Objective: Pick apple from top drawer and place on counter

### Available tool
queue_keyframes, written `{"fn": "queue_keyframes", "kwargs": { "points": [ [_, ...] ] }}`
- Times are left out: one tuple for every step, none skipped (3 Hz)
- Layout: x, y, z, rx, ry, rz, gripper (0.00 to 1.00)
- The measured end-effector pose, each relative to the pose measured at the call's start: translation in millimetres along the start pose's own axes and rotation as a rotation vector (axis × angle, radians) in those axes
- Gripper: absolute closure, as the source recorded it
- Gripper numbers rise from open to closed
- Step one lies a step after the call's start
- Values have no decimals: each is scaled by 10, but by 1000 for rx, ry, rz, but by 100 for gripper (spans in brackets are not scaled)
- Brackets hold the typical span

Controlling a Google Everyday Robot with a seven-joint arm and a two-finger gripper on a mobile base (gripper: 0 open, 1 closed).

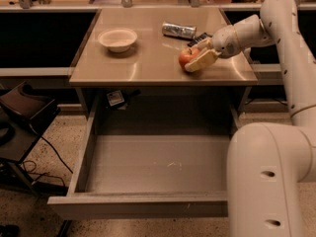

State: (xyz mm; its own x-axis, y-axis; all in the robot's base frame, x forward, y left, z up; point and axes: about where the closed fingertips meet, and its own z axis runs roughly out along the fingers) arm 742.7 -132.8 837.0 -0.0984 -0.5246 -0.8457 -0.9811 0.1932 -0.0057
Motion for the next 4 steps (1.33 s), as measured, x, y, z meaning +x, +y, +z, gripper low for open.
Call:
{"fn": "queue_keyframes", "kwargs": {
  "points": [
    [52,-412,-73,138,-106,-7,100],
    [141,-761,-193,275,-166,9,100],
    [112,-826,-185,297,-176,10,82],
    [112,-826,-182,297,-176,10,58]
  ]
}}
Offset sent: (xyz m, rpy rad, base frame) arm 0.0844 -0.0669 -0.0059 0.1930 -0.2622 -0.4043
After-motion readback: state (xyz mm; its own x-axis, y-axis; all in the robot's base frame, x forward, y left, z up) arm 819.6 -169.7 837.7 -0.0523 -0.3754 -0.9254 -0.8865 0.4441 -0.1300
